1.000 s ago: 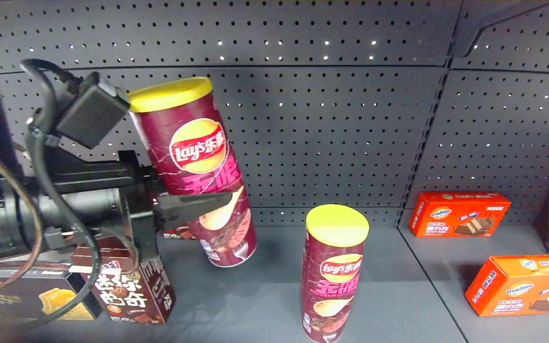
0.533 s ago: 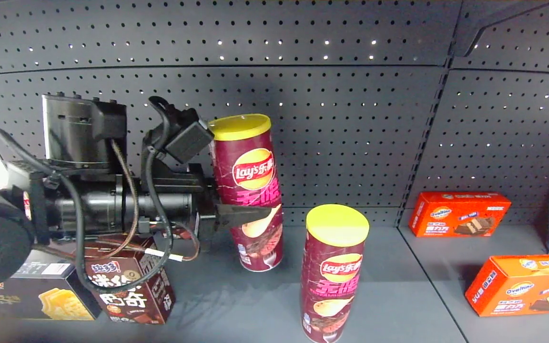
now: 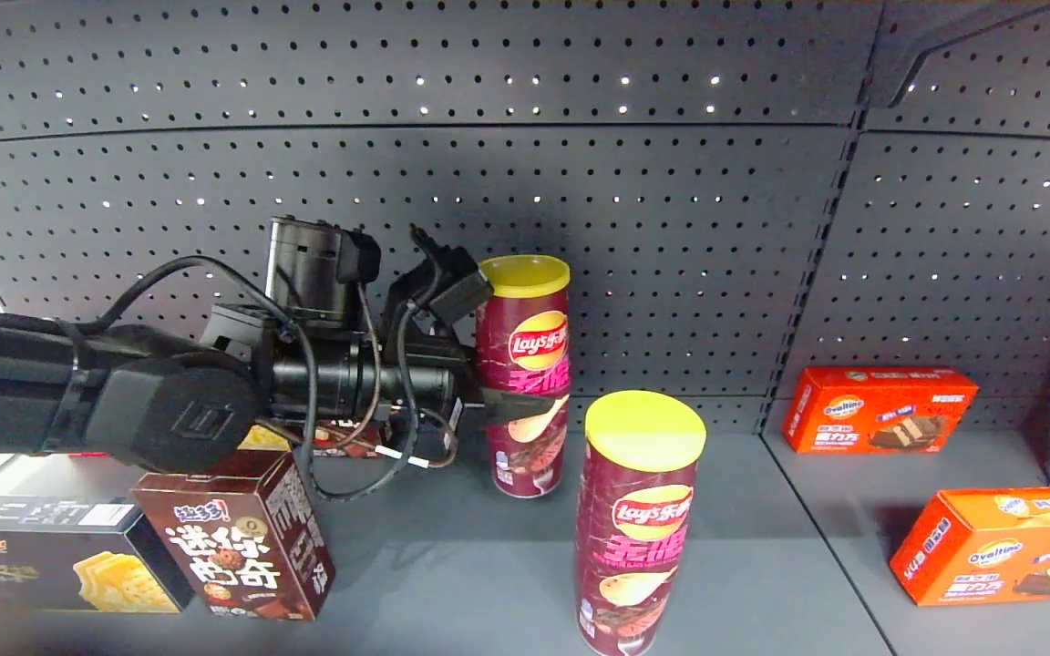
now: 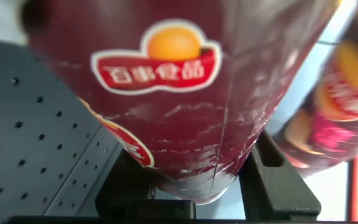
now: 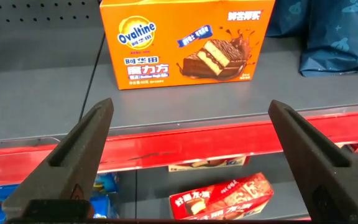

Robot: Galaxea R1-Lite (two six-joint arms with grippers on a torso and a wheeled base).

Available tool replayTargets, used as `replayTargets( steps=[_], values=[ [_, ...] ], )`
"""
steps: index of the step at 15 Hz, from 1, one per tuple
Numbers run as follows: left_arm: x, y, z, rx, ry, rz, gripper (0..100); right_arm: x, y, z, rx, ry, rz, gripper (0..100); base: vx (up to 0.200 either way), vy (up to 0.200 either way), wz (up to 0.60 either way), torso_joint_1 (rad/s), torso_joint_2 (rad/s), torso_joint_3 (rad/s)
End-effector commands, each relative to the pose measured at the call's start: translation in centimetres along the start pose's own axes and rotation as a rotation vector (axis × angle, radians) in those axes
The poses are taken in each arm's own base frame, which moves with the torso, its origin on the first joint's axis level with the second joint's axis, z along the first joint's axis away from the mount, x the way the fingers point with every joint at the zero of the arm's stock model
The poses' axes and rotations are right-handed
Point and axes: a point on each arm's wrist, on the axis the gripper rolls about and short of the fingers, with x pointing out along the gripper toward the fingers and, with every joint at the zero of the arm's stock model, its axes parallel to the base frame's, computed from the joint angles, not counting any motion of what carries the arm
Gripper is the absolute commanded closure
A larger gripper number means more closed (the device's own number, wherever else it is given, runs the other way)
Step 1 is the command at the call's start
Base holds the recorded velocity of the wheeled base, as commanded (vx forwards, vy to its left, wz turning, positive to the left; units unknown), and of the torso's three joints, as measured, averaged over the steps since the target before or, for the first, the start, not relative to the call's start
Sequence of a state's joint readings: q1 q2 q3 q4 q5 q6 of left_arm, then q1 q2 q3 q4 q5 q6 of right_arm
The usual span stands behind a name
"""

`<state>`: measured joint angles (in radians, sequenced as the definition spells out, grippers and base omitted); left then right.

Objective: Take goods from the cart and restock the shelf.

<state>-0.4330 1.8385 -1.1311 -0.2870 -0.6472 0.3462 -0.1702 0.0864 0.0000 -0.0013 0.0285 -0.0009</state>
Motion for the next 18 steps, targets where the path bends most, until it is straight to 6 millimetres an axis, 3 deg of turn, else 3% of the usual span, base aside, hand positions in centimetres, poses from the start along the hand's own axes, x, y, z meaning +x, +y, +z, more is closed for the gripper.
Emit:
replayTargets(
  steps=[1, 6, 18],
  values=[
    [1.9, 1.0, -1.2, -0.017, 0.026, -0.012, 100, 0.0, 0.0, 0.0, -0.001, 0.004, 0.001, 0, 0.0, 0.0, 0.0, 0.0, 0.0, 0.0],
    [4.1, 2.6, -0.8, 0.0, 0.004, -0.017, 100, 0.0, 0.0, 0.0, -0.001, 0.004, 0.001, 0, 0.0, 0.0, 0.0, 0.0, 0.0, 0.0],
    [6.2, 4.8, -2.5, 0.037, 0.005, -0.043, 100, 0.0, 0.0, 0.0, -0.001, 0.004, 0.001, 0, 0.0, 0.0, 0.0, 0.0, 0.0, 0.0]
  ],
)
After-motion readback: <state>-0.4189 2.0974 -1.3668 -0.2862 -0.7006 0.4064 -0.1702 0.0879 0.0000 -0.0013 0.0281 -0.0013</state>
